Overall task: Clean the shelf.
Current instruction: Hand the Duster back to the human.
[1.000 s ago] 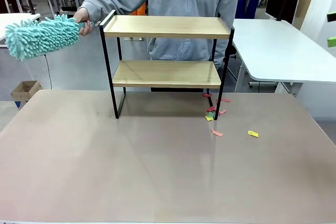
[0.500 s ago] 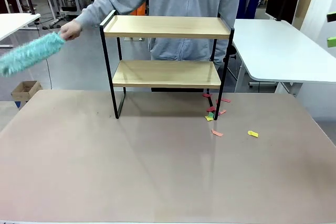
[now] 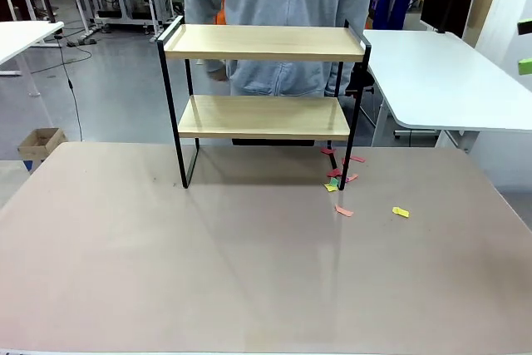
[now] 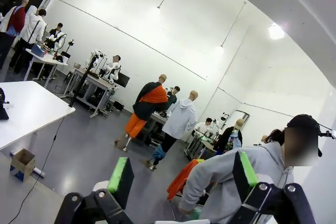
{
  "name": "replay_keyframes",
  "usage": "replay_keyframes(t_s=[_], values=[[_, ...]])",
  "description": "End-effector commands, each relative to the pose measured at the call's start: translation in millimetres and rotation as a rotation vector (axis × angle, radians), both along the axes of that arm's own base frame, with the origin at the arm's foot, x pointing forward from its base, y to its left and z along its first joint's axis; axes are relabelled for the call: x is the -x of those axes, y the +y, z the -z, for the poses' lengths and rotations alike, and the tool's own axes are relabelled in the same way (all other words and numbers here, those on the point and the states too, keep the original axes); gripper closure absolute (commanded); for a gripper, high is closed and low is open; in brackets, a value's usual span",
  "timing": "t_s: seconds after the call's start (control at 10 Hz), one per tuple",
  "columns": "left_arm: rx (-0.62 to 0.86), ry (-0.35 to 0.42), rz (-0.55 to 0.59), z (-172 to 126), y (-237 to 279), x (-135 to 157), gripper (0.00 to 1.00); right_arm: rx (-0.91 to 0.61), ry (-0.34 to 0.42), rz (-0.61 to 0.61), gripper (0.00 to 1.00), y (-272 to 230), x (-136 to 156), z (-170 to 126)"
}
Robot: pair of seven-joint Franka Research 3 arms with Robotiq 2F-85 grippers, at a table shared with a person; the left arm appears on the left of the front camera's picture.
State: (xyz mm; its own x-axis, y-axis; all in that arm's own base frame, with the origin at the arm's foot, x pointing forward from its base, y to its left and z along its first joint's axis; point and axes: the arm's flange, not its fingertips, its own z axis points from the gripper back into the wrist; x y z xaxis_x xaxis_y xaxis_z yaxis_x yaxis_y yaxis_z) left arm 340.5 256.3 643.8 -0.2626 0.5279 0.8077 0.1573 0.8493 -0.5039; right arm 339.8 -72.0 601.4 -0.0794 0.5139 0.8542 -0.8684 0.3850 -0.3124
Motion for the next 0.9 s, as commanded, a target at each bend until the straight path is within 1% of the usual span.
replay_keyframes(t_s=[0.0, 0.8], values=[[0.0, 0.0, 0.0, 2.4, -1.8, 2.5, 0.0, -0.012, -0.013, -0.003, 0.0, -0.8, -1.1, -1.4], [0.0, 0.0, 0.0, 2.4, -1.8, 2.5, 0.0, -0.012, -0.013, -0.003, 0.0, -0.8, -1.1, -1.4]])
